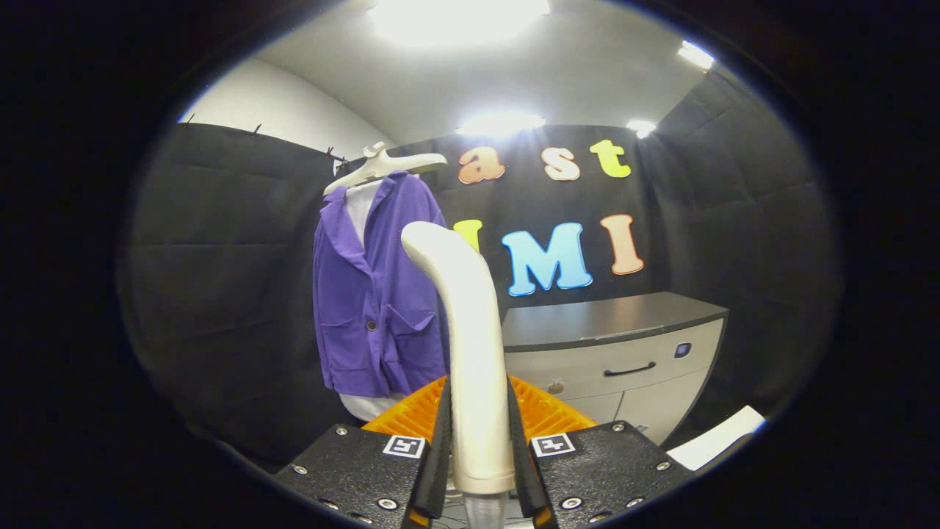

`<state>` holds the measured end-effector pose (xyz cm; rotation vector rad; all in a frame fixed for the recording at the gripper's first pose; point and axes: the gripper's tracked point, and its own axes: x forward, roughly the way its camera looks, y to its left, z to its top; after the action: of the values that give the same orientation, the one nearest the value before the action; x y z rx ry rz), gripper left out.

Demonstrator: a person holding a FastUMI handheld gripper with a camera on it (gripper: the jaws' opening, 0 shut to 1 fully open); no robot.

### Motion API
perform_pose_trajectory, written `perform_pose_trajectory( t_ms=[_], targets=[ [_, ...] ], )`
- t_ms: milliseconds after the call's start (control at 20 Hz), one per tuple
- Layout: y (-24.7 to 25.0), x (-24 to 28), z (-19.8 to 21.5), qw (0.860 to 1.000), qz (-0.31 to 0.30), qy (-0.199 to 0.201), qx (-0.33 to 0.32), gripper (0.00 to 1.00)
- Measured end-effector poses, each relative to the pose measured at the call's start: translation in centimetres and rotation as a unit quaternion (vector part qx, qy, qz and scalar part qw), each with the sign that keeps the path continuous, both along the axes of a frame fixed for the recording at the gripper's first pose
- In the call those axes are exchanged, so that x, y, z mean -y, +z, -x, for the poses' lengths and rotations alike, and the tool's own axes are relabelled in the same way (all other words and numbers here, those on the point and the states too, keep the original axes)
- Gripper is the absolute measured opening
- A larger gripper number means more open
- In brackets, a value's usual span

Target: Iron the clothes twice with a garment steamer, once on the left side and once on the right side.

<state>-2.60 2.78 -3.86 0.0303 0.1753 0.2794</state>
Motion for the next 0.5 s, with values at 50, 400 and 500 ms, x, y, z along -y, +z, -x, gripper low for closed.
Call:
perform_pose_trajectory(
  t_ms=[50,400,500],
  targets=[
    [0.3,1.6,0.5,1.000,-0.002,-0.007,0.001,0.38],
    [1.5,9.9,3.0,0.999,-0.010,-0.029,0.019,0.38],
    [1.9,10.9,3.3,0.999,-0.009,-0.029,0.026,0.38]
  ],
)
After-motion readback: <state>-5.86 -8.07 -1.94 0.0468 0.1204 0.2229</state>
